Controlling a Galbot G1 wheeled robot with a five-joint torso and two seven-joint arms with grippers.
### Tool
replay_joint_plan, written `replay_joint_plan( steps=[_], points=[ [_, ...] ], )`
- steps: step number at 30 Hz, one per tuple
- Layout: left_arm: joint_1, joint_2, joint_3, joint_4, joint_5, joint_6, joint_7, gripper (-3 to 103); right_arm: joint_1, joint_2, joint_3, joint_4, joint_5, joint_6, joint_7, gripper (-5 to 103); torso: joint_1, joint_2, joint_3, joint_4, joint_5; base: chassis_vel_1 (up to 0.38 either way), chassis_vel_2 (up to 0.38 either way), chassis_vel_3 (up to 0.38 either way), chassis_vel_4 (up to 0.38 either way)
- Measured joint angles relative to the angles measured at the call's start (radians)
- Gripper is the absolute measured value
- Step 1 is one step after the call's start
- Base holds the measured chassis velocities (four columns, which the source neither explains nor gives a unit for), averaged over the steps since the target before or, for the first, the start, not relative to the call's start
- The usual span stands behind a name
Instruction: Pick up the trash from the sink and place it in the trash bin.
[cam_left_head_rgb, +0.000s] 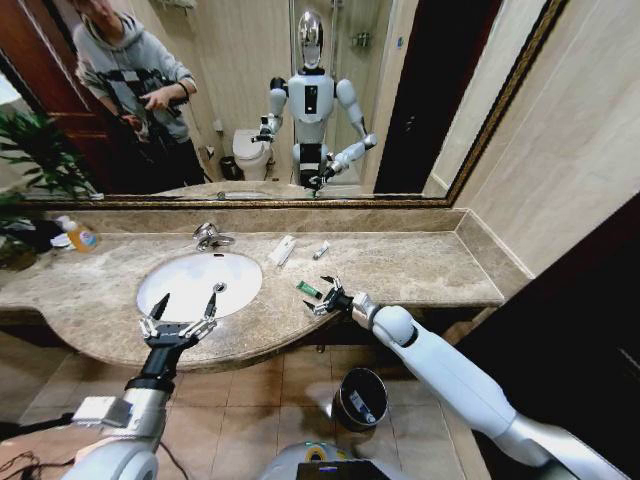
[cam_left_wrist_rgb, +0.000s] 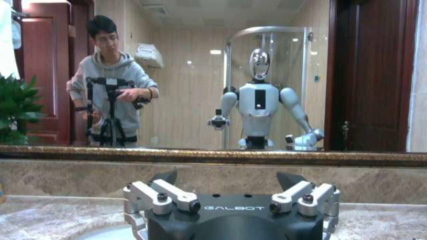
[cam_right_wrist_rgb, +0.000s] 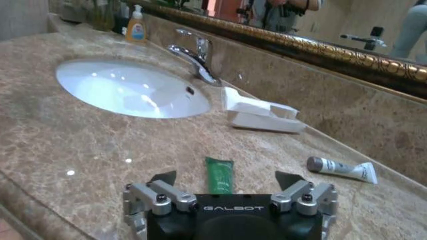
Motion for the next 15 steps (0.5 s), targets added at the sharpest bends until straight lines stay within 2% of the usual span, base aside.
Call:
replay_joint_plan(
  steps=[1, 3, 4, 5, 8, 11, 14, 15],
  points=[
    [0.0, 0.0, 0.0, 0.0, 0.0, 0.0, 0.0, 100, 0.003, 0.002, -0.002, -0.009, -0.001, 0.003, 0.0, 97, 0.0, 0.0, 0.0, 0.0, -0.0001, 0.0, 0.0, 0.0, 0.0],
    [0.0, 0.0, 0.0, 0.0, 0.0, 0.0, 0.0, 100, 0.008, 0.009, -0.004, -0.025, -0.002, 0.006, 0.005, 87, 0.0, 0.0, 0.0, 0.0, 0.0, 0.0, 0.0, 0.0, 0.0],
    [0.0, 0.0, 0.0, 0.0, 0.0, 0.0, 0.0, 100, 0.008, 0.009, -0.004, -0.025, -0.002, 0.006, 0.005, 87, 0.0, 0.0, 0.0, 0.0, 0.0, 0.0, 0.0, 0.0, 0.0],
    [0.0, 0.0, 0.0, 0.0, 0.0, 0.0, 0.0, 100, 0.01, 0.011, -0.004, -0.031, -0.002, 0.006, 0.007, 76, 0.0, 0.0, 0.0, 0.0, 0.0, 0.0, 0.0, 0.0, 0.0],
    [0.0, 0.0, 0.0, 0.0, 0.0, 0.0, 0.0, 100, 0.01, 0.012, -0.005, -0.033, -0.002, 0.005, 0.009, 71, 0.0, 0.0, 0.0, 0.0, 0.0, 0.0, 0.0, 0.0, 0.0],
    [0.0, 0.0, 0.0, 0.0, 0.0, 0.0, 0.0, 100, 0.01, 0.007, -0.005, -0.037, -0.001, 0.003, 0.005, 54, 0.0, 0.0, 0.0, 0.0, 0.0, 0.0, 0.0, 0.0, 0.0],
    [0.0, 0.0, 0.0, 0.0, 0.0, 0.0, 0.0, 100, 0.008, 0.007, -0.006, -0.037, 0.004, 0.001, 0.003, 48, 0.0, 0.0, 0.0, 0.0, 0.0, 0.0, 0.0, 0.0, 0.0],
    [0.0, 0.0, 0.0, 0.0, 0.0, 0.0, 0.0, 100, 0.006, 0.008, -0.007, -0.037, 0.006, -0.001, 0.002, 38, 0.0, 0.0, 0.0, 0.0, 0.0001, 0.0, 0.0, 0.0, 0.0]
  ],
)
